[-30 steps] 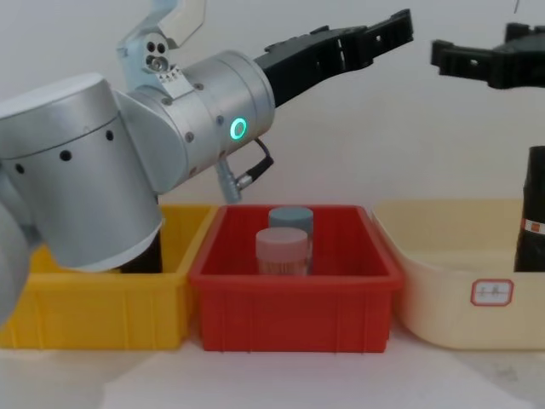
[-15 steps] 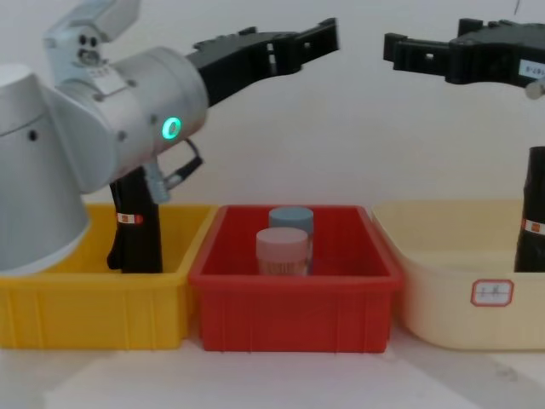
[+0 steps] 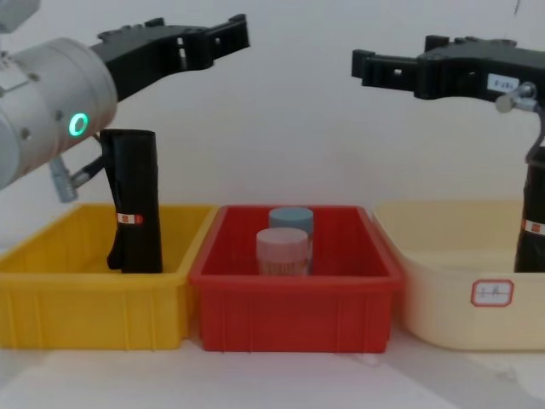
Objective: Pick up the garbage bag with the one hand and transfer it to the other hand.
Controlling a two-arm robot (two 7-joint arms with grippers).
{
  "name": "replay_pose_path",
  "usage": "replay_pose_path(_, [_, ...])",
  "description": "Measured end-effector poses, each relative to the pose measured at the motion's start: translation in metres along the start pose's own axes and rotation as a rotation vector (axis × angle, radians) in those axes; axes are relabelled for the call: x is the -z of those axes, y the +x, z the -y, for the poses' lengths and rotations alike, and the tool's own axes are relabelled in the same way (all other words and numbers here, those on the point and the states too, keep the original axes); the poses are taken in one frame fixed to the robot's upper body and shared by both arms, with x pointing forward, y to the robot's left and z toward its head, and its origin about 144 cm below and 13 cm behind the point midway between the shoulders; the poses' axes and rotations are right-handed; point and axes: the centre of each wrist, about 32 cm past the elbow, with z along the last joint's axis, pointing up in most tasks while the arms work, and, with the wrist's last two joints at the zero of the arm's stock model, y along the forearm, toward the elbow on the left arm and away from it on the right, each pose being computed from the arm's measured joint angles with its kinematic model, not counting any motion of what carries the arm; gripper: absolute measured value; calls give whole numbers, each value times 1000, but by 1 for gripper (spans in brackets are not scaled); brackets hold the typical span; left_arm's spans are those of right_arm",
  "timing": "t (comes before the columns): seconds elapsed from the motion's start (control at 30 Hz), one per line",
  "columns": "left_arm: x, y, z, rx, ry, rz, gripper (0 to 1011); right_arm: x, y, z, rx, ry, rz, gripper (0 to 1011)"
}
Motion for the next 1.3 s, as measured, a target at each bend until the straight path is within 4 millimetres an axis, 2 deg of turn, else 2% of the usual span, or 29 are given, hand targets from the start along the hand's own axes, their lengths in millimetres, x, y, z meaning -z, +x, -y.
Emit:
replay_pose_path(0.33, [-4,6,-10,-44,-1,24,1001,6,-7,-11,-61,-49,-20,1000])
replay_pose_path(0.8, [-7,9,-15,-67,-2,37,1001,25,-21,-31,-152,-174,-35,1000])
replay_pose_path(1.3, [-8,10,-17,-76,-2,42,1001,45,-28,-53,-155,-294,2,1000])
